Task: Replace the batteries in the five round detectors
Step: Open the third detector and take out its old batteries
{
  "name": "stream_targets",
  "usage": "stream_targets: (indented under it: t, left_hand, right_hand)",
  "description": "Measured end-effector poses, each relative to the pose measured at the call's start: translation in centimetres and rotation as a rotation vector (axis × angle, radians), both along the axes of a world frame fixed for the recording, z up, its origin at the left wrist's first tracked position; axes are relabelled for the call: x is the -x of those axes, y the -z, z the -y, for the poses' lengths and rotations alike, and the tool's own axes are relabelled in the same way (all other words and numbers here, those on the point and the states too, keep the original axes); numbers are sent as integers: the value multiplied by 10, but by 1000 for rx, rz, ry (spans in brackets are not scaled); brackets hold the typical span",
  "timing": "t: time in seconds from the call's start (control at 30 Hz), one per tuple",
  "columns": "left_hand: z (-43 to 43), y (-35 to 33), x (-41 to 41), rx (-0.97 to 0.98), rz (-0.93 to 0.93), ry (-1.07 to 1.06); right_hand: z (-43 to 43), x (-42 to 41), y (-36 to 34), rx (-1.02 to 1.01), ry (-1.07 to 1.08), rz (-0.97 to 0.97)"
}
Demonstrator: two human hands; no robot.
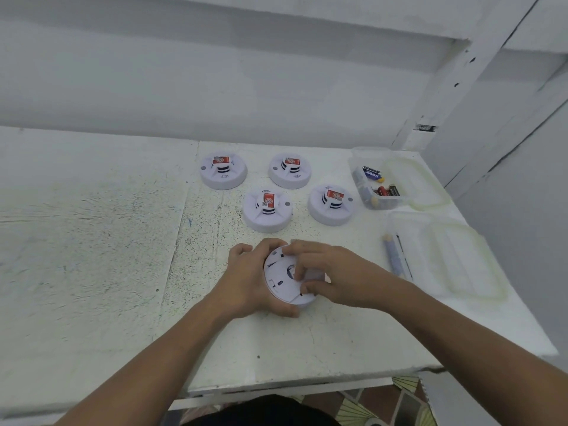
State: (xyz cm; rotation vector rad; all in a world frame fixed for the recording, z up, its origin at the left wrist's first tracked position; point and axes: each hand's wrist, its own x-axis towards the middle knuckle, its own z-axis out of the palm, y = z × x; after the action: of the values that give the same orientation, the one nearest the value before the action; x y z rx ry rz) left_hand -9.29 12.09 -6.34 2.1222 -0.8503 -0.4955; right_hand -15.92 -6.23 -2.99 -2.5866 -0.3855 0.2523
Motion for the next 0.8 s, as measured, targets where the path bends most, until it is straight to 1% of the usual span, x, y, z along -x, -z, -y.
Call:
stream_targets:
  t: [0.3, 0.47, 0.63, 0.8]
  left_hand:
    - [0, 6, 2, -28, 24, -50]
    - [-1, 8, 2, -32, 42, -51]
    - [-2, 7, 4, -17, 48, -60]
    - [-2, 8, 3, 2, 18, -69]
  right_hand:
    - [-9, -18, -19, 95, -51, -152]
    - [-18, -28, -29, 154, -82, -172]
    - [-18, -24, -29, 98, -41, -149]
    - [-16, -12, -20, -74, 143, -68]
